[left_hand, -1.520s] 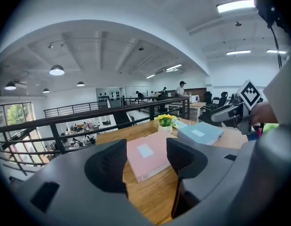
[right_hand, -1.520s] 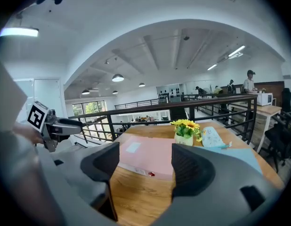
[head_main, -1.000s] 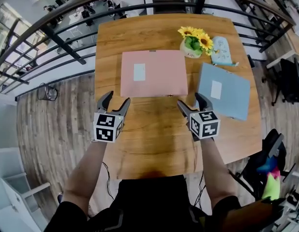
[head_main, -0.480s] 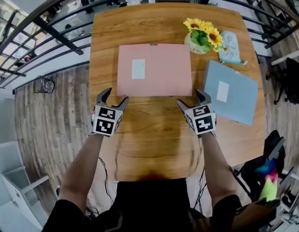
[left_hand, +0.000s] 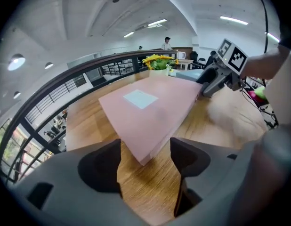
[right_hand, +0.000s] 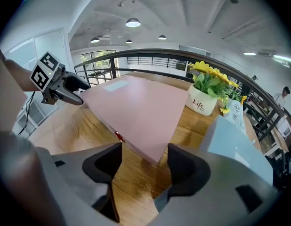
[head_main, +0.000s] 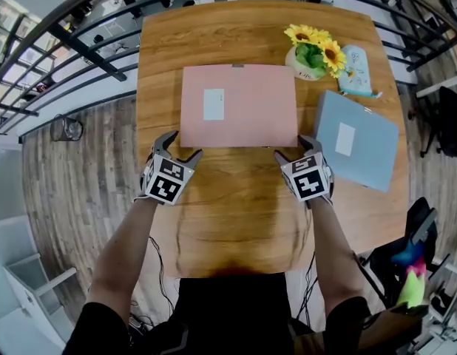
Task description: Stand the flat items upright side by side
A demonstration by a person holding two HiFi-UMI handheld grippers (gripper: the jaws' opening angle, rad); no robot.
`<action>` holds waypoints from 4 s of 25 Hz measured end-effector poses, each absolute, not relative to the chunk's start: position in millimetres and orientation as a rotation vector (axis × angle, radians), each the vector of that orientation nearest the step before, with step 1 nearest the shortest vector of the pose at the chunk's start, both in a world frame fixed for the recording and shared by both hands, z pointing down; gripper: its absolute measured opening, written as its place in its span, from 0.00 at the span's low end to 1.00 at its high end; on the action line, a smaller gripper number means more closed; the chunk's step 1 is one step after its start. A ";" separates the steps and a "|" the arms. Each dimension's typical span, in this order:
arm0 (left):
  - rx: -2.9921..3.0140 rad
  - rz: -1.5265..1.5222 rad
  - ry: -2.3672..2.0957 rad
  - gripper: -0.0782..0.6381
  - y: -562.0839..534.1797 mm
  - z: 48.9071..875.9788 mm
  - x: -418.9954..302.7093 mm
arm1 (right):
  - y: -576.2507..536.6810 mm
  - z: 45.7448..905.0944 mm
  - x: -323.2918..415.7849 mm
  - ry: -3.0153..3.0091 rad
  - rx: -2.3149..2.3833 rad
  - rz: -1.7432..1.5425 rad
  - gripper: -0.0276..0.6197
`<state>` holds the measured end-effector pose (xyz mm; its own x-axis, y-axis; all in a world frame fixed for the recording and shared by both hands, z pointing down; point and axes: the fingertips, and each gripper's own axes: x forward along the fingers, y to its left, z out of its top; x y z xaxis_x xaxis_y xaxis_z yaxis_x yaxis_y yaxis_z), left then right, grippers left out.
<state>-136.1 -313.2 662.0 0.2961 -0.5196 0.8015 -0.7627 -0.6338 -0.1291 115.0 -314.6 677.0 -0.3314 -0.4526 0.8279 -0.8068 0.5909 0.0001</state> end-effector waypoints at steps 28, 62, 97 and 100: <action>2.220 1.215 -1.134 0.57 -283.0 676.6 -139.2 | -313.3 541.0 85.2 -2.110 1.090 0.202 0.40; 2.294 0.841 -1.152 0.57 -256.9 648.9 -184.8 | -257.5 396.1 -147.6 -2.459 0.758 -0.137 0.32; 2.644 0.753 -1.155 0.50 -260.9 512.6 -200.5 | -263.4 532.2 -169.6 -2.525 0.587 0.270 0.39; 2.641 0.735 -1.159 0.46 -262.2 512.7 -202.0 | -266.2 534.5 -175.6 -2.525 0.585 0.231 0.34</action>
<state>-202.0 -262.2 512.7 0.5776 -0.6460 0.4991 -0.7270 -0.6852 -0.0455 -175.6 -266.2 534.5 -0.7643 -0.3596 0.5353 -0.4508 0.8915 -0.0446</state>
